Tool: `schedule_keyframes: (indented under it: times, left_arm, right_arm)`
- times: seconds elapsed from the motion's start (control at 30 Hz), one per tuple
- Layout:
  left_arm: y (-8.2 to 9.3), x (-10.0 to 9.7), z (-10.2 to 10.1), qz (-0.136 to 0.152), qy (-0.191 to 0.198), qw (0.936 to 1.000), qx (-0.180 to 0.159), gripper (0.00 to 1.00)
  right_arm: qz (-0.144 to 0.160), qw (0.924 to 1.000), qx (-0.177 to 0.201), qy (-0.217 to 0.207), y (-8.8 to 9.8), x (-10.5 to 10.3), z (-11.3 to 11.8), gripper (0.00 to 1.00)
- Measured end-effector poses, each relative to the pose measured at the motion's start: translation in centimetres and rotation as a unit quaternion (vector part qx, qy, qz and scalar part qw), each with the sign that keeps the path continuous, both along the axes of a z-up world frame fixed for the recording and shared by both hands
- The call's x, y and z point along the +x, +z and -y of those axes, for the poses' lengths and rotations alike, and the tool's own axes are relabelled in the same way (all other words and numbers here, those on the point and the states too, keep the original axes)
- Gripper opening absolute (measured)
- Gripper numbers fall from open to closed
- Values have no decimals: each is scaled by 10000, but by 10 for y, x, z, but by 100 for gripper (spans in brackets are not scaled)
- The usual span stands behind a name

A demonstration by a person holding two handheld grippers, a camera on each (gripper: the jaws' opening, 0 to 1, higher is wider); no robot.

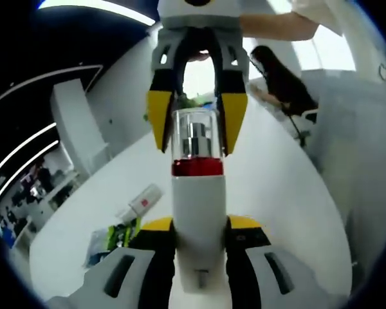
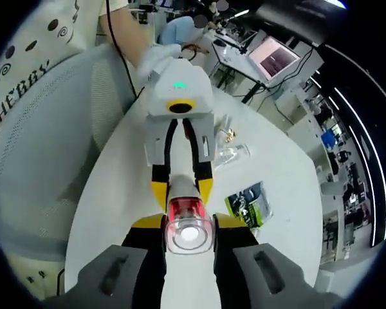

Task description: Arrange the skincare products in the storage area until every visible bottle or jar stands upright without overlapping.

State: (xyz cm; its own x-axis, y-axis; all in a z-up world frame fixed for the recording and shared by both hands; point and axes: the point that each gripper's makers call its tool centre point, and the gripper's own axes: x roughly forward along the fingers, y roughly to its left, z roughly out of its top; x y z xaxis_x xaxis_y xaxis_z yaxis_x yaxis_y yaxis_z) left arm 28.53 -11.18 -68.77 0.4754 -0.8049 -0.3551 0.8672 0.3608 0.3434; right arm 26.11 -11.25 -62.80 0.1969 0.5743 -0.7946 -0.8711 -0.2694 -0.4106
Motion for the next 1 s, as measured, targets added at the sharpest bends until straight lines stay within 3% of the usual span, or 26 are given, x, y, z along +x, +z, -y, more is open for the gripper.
schedule_keyframes:
  times: [0.3,0.57,0.9,1.0]
  left_arm:
    - [11,6,8,-40,85,9997,-206,28]
    - [12,17,17,-148,115,9990,-417,28]
    - [1,18,32,-660,33,9958,-639,28]
    - [-3,20,36,-732,21,9950,-678,28]
  right_arm:
    - [56,9997,-170,145,16,1,-9,27]
    - [67,9966,-815,111,18,6,-7,27]
    - [-513,9881,-1418,-300,6,15,-1,27]
    - [-538,9853,-1578,-363,1,15,0,27]
